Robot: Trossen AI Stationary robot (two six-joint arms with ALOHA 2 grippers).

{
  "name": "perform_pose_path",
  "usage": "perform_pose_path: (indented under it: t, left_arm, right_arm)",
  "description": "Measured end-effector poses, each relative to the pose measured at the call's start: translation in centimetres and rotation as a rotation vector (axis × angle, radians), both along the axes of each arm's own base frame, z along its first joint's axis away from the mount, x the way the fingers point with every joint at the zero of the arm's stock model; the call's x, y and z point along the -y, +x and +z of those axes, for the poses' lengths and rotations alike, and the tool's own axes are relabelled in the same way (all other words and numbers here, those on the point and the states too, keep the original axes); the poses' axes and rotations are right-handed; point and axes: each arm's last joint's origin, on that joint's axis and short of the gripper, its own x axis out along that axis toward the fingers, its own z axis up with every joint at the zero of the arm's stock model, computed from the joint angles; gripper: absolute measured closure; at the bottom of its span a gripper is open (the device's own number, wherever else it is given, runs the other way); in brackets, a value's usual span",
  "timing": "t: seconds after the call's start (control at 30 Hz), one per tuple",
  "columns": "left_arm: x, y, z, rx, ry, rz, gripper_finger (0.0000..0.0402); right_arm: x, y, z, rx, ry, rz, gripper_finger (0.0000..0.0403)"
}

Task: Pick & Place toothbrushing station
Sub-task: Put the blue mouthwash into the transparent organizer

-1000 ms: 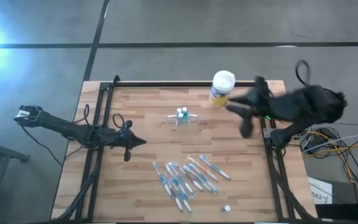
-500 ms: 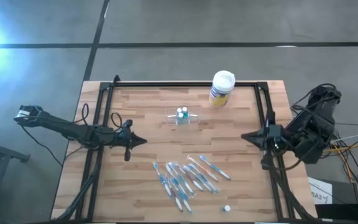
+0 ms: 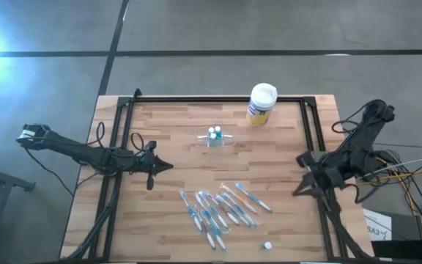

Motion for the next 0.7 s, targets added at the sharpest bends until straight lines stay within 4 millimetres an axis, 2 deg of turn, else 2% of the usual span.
perform_pose_path:
  t: [0.1, 0.17, 0.23, 0.4, 0.7]
  left_arm:
    - [0.0, 0.0, 0.0, 0.0, 0.0, 0.0, 0.0392]
    - [0.0, 0.0, 0.0, 0.001, 0.0, 0.001, 0.0392]
    - [0.0, 0.0, 0.1, 0.009, -0.002, 0.0, 0.0392]
    - [0.0, 0.0, 0.2, 0.016, -0.002, 0.0, 0.0392]
    - [0.0, 0.0, 0.1, 0.014, 0.015, -0.005, 0.0392]
  right_arm:
    - [0.9, 0.4, -1.6, -0.009, -0.029, -0.149, 0.0394]
    - [2.0, 0.6, -2.0, 0.001, 0.0, -0.273, 0.0394]
    - [3.2, 0.6, -2.3, -0.001, 0.043, -0.323, 0.0394]
    - [4.7, 0.0, -3.4, 0.016, 0.158, -0.195, 0.0395]
    - [4.4, 0.5, -6.8, -0.089, 0.223, -0.194, 0.0394]
